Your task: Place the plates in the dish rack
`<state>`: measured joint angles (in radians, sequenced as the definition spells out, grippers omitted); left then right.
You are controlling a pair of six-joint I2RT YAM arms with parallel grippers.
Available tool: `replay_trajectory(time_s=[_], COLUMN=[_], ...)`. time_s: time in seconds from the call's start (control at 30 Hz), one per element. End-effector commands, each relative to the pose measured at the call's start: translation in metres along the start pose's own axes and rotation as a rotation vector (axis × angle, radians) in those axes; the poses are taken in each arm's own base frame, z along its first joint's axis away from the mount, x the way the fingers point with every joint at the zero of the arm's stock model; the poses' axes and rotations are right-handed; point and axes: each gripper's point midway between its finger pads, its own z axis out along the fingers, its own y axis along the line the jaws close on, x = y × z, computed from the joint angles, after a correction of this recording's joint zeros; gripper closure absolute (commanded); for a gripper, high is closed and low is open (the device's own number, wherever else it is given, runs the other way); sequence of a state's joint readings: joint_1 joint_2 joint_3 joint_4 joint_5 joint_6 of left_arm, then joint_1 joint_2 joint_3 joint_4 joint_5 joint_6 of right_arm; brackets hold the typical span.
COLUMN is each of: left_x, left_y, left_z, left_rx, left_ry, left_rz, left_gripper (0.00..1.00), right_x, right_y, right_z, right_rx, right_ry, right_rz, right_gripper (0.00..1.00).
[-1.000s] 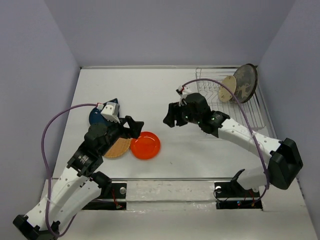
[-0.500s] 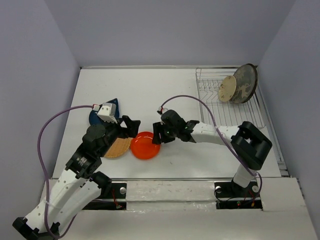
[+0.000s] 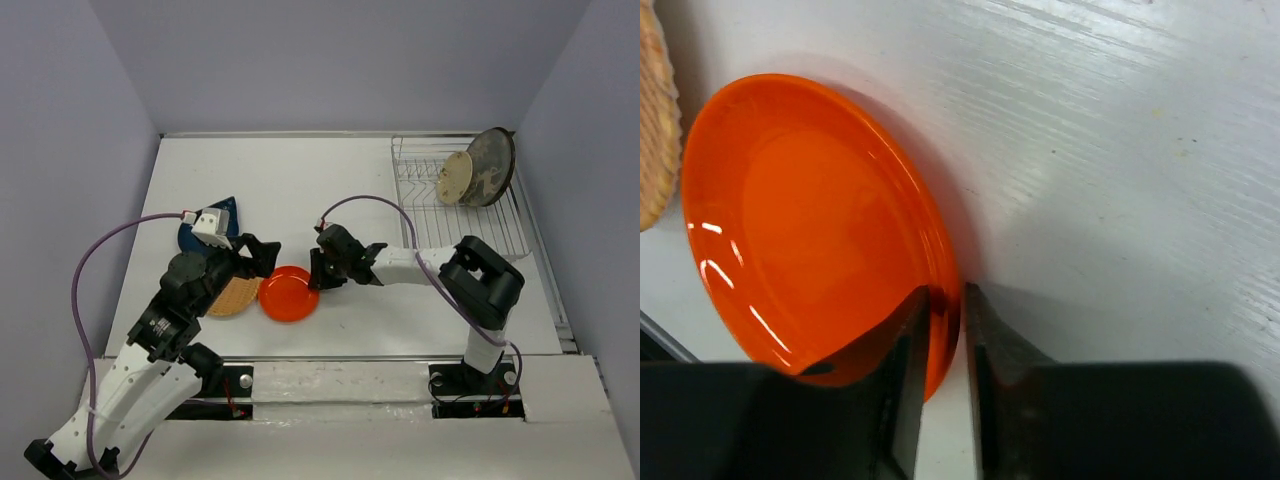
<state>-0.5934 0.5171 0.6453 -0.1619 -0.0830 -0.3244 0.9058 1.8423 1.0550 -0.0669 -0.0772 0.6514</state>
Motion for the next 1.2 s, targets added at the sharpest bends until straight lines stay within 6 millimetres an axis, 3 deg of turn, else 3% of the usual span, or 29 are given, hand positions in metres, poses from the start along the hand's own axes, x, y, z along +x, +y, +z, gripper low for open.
replay_trajectory(time_s=[0.0,0.03,0.17,0.43,0.63,0.73,1.0,1.13,1.17], left_x=[-0.014,-0.015,-0.018,-0.016,-0.012,-0.009,-0.002,-0.001,-0.001], left_y=[-0.006,-0.007,-0.007,-0.008,-0.007,-0.006,-0.006,-0.009,-0.01], left_z=[-0.003,-0.004,-0.006,-0.005,-0.002,0.0,0.006,0.006,0.006], left_rx=[0.031,0.036,0.037,0.044,0.035,0.033,0.033,0.047,0.054], left_ry=[-0.055,-0.059,-0.072,-0.063,-0.048,-0.036,-0.003,0.003,0.004], left_rz=[-0.005,-0.006,-0.008,-0.007,-0.007,-0.005,-0.002,0.0,0.0], left_gripper=[0.01,0.01,0.01,0.01,0.01,0.01,0.01,0.01,0.01], right_x=[0.0,-0.001,-0.011,-0.058,-0.086,-0.104,-0.153,-0.18,-0.188], right_y=[-0.008,-0.011,-0.027,-0.028,-0.029,-0.039,-0.085,-0.111,-0.126], right_z=[0.003,0.002,-0.02,-0.11,-0.166,-0.196,-0.276,-0.311,-0.319], right_rx=[0.062,0.077,0.173,0.257,0.287,0.323,0.453,0.63,0.727], right_ry=[-0.017,-0.025,-0.089,-0.299,-0.435,-0.508,-0.677,-0.73,-0.74], right_rz=[0.014,0.014,0.01,-0.043,-0.068,-0.068,-0.047,-0.089,-0.084], right_gripper=[0.81,0.93,0.93,0.93,0.93,0.93,0.93,0.93,0.93])
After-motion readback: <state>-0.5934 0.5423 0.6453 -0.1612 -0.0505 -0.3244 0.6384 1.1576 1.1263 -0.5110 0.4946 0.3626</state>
